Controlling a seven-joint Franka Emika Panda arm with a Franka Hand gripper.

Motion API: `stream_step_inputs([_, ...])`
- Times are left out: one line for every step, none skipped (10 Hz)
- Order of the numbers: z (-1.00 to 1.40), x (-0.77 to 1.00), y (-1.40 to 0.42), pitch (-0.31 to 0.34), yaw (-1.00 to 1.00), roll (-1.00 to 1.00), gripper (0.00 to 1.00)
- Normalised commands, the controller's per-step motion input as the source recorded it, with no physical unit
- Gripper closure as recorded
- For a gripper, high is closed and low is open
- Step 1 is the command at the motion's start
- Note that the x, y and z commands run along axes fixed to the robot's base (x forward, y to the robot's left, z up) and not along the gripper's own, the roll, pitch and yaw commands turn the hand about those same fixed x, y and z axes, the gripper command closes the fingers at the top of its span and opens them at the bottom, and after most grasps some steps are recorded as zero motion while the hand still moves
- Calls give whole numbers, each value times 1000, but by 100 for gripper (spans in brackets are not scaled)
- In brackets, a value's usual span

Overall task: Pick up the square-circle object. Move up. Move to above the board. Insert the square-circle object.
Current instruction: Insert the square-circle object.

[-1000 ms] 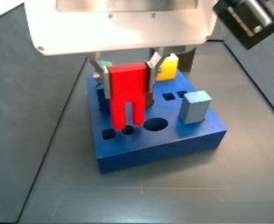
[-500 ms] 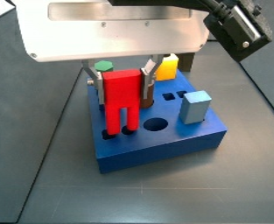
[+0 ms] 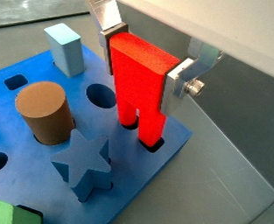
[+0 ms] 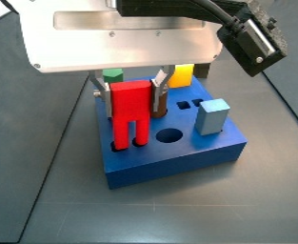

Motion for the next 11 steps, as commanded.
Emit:
stream_step_inputs([-3,0,0,0,0,9,100])
stream_step_inputs([-171,-120,0,0,0,153,100])
stream_step_inputs([-117,-54,0,0,0,106,100])
stream_step_inputs([0,0,0,0,0,9,100])
stream_step_inputs([-23,0,0,0,0,1,100])
stream_step_inputs([-69,0,0,0,0,20,100])
stream_step_inputs([-40,57,-226,0,31,0,100])
stream_step_inputs([-77,123,-229,0,9,0,100])
stream_step_inputs([-89,117,-160,0,9,0,100])
stream_step_inputs([-183,140,-26,0,117,16,100])
stream_step_inputs([-240,77,57,0,246,101,100])
